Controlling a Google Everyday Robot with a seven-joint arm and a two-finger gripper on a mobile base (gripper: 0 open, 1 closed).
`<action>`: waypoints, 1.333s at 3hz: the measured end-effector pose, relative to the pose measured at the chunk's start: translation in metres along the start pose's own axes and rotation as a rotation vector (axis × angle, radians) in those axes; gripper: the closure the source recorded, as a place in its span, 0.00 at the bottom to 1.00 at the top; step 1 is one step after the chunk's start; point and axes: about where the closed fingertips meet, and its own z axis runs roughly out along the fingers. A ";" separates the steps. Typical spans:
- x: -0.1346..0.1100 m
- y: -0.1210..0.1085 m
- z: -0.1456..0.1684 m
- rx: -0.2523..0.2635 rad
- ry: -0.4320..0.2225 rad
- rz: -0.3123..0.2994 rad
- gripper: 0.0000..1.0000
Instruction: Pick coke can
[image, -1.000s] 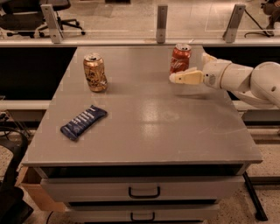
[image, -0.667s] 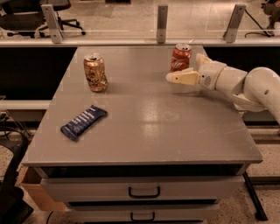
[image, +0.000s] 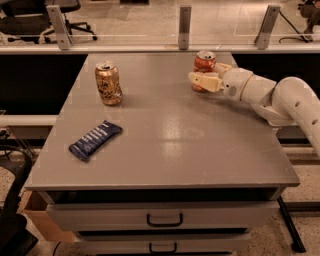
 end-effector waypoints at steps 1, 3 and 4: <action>0.000 0.002 0.002 -0.005 -0.001 0.000 0.64; -0.001 0.006 0.008 -0.014 -0.002 0.001 1.00; -0.001 0.006 0.008 -0.014 -0.002 0.001 1.00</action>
Offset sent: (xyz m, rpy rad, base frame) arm 0.0002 0.0028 0.0001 0.0005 -0.0001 0.0040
